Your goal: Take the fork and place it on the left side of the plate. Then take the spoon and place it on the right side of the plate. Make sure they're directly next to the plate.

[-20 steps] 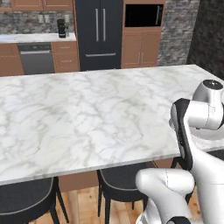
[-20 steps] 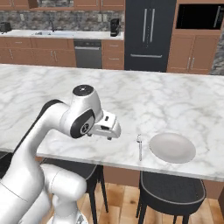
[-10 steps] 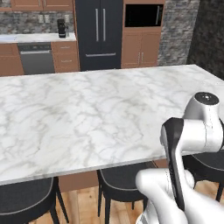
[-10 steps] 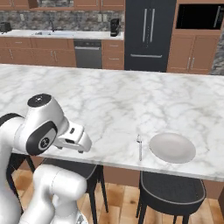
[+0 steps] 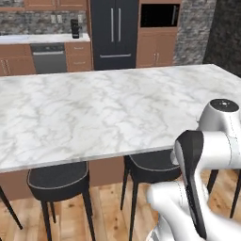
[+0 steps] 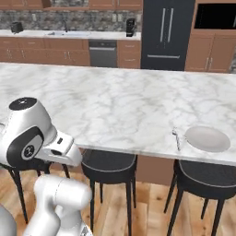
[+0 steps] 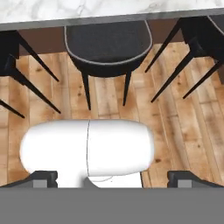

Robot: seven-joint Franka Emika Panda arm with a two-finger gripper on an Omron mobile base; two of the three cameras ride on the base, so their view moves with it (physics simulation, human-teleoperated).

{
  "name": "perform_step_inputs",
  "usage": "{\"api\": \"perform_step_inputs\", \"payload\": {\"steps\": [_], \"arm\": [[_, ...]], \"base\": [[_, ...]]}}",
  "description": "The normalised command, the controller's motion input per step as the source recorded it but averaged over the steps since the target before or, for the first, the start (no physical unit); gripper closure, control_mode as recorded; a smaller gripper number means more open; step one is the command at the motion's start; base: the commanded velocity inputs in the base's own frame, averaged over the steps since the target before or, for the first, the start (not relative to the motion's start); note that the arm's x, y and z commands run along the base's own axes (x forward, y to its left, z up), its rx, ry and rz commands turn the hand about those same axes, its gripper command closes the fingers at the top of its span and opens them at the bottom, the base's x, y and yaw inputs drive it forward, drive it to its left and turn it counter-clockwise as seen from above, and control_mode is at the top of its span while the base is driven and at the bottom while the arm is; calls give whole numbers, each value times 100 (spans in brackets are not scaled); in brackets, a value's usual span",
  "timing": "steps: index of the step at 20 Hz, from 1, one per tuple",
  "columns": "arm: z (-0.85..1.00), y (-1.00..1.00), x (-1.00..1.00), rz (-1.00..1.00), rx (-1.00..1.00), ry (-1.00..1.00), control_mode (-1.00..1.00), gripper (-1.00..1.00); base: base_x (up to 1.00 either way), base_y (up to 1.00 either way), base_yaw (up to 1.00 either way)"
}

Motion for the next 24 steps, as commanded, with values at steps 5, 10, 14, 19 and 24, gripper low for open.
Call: {"api": "perform_step_inputs", "payload": {"steps": [5, 10, 14, 19, 24], "arm": [[0, 0, 0, 0, 0, 0, 100, -100], [0, 0, 0, 0, 0, 0, 100, -100], [0, 0, 0, 0, 0, 0, 100, -100], [0, 0, 0, 0, 0, 0, 100, -100], [0, 0, 0, 0, 0, 0, 100, -100]], "base": [[-68, 100, 0], [-50, 100, 0], [-45, 100, 0], [-39, 100, 0], [-33, 100, 0]]}}
